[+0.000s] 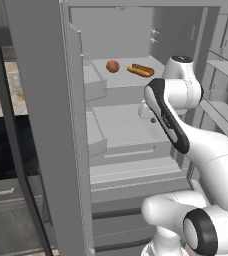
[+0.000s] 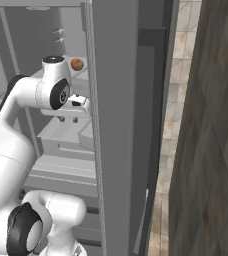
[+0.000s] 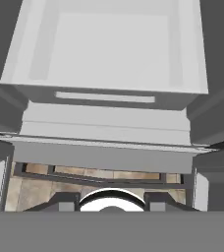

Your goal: Pick onion from the fridge and place it on the plate on the counter.

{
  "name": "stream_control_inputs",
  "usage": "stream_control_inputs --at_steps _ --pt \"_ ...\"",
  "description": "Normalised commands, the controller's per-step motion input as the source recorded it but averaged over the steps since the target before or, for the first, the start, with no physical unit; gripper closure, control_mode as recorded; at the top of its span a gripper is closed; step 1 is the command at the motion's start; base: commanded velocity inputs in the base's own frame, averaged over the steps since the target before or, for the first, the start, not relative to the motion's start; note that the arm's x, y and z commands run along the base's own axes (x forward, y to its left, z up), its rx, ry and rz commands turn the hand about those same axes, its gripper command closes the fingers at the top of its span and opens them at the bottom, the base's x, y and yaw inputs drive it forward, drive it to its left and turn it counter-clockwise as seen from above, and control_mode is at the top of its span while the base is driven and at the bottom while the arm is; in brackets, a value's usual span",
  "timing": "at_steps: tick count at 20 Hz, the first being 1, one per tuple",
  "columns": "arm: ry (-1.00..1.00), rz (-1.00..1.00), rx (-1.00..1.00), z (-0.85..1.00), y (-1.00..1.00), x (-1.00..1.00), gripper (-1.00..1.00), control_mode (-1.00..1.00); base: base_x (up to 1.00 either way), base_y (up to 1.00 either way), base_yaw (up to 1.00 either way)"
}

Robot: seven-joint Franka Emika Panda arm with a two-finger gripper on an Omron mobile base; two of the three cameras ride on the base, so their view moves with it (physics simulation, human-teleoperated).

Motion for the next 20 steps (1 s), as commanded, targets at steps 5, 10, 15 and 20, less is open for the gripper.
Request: stream_control_inputs --at_steps 5,10,15,20 --pt "-0.09 0.0 0.0 0.08 0.06 0.0 -1.0 -1.0 0.0 0.0 0.0" --pt "-0.28 0.0 0.0 0.55 0.15 0.0 -1.0 -1.0 0.0 0.0 0.0" --pt "-0.24 0.0 0.0 0.75 0.14 0.01 -1.0 -1.0 0.0 0.0 0.0" --pt "-0.23 0.03 0.02 0.73 0.15 0.09 -1.0 -1.0 0.0 0.0 0.0"
